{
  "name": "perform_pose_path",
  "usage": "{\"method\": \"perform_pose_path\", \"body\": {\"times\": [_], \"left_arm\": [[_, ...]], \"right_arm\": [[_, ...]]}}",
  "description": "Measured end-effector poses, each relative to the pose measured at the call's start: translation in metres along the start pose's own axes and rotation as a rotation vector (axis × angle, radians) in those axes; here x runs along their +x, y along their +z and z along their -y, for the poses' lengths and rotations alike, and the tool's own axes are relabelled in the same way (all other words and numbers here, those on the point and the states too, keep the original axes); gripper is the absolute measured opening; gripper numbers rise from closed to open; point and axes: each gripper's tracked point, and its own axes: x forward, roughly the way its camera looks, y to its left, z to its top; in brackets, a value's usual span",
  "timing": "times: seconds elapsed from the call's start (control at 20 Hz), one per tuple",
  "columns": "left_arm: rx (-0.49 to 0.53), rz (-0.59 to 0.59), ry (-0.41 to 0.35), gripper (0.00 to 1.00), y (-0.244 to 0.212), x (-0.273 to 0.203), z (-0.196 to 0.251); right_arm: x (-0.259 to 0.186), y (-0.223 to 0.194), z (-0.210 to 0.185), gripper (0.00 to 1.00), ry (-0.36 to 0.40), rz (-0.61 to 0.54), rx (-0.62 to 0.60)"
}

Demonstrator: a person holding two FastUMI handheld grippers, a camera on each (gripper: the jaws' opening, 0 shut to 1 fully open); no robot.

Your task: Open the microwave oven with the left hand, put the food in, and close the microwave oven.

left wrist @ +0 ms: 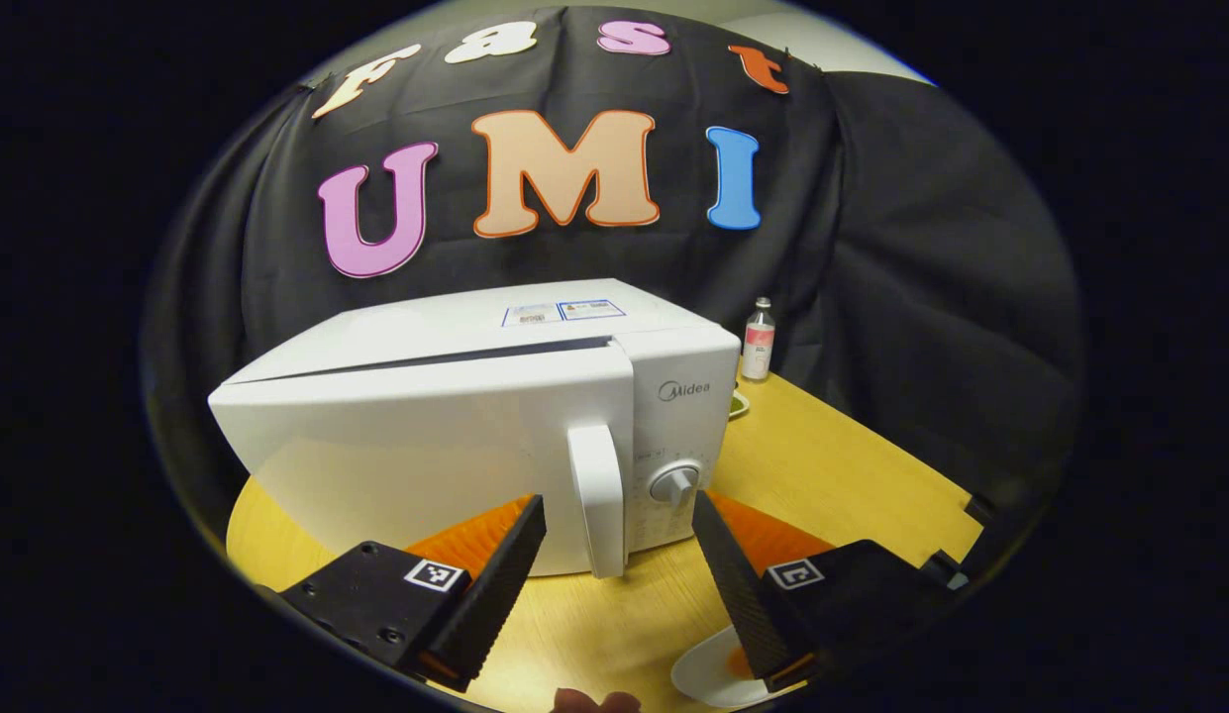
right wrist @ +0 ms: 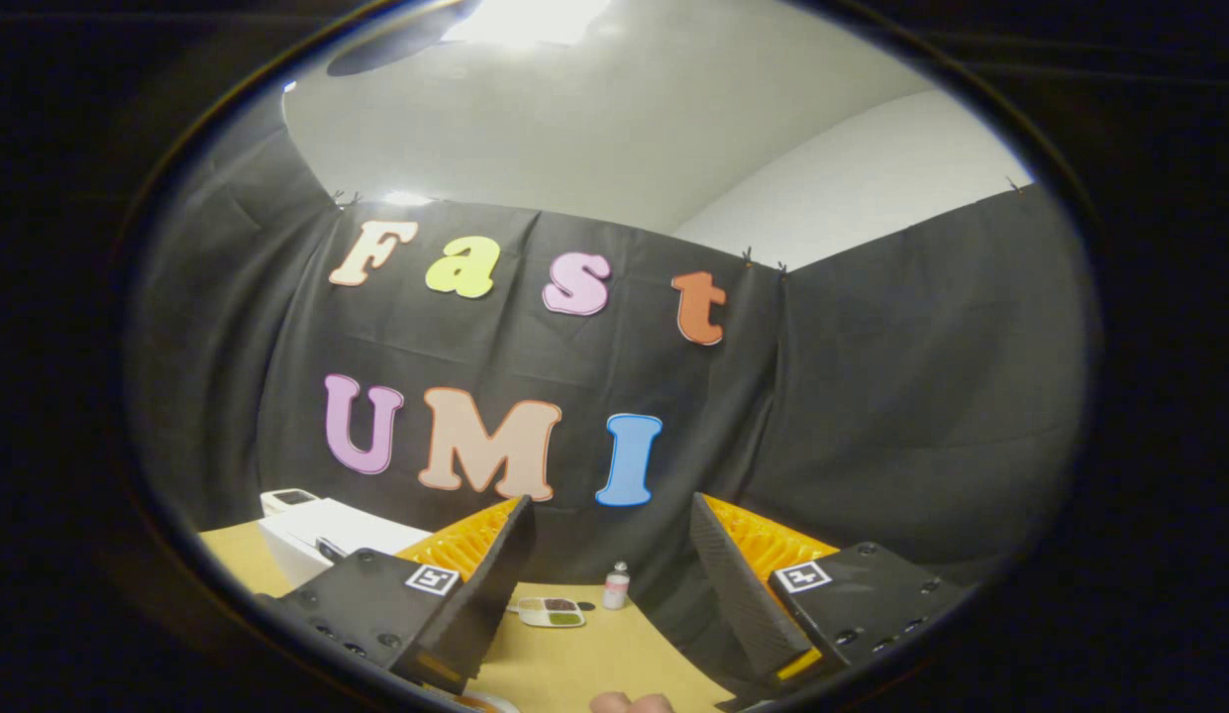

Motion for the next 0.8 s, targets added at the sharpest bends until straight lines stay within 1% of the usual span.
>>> {"method": "perform_pose_path", "body": {"times": [0.2, 0.3, 0.35, 0.4, 0.6, 0.65, 0.7, 0.75, 0.8], "left_arm": [[0.020, -0.012, 0.009, 0.96, -0.006, 0.006, -0.002], [0.024, -0.007, 0.026, 0.91, -0.007, 0.007, -0.004], [0.026, -0.008, 0.029, 0.81, -0.007, 0.009, -0.004], [0.029, -0.013, 0.026, 0.77, -0.008, 0.010, -0.003], [0.034, -0.007, 0.066, 0.53, -0.006, 0.012, -0.013], [0.025, -0.010, 0.067, 0.38, -0.007, 0.014, -0.015], [0.011, -0.002, 0.052, 0.33, -0.005, 0.013, -0.011], [0.005, -0.008, 0.044, 0.25, -0.006, 0.014, -0.011], [0.005, -0.008, 0.039, 0.24, -0.007, 0.013, -0.011]], "right_arm": [[0.000, 0.002, 0.002, 0.96, 0.003, -0.003, -0.013], [0.001, 0.002, 0.003, 0.96, 0.004, 0.001, -0.012], [0.000, 0.002, 0.004, 0.96, 0.003, 0.001, -0.010], [0.000, 0.002, 0.006, 0.96, 0.002, 0.001, -0.008], [0.001, 0.001, 0.012, 0.96, -0.003, 0.001, -0.005], [0.001, 0.000, 0.013, 0.96, -0.005, 0.002, -0.005], [0.001, 0.001, 0.015, 0.96, -0.007, 0.002, -0.005], [0.001, 0.000, 0.016, 0.96, -0.006, 0.002, -0.003], [0.000, 0.000, 0.016, 0.96, -0.005, 0.003, -0.001]]}}
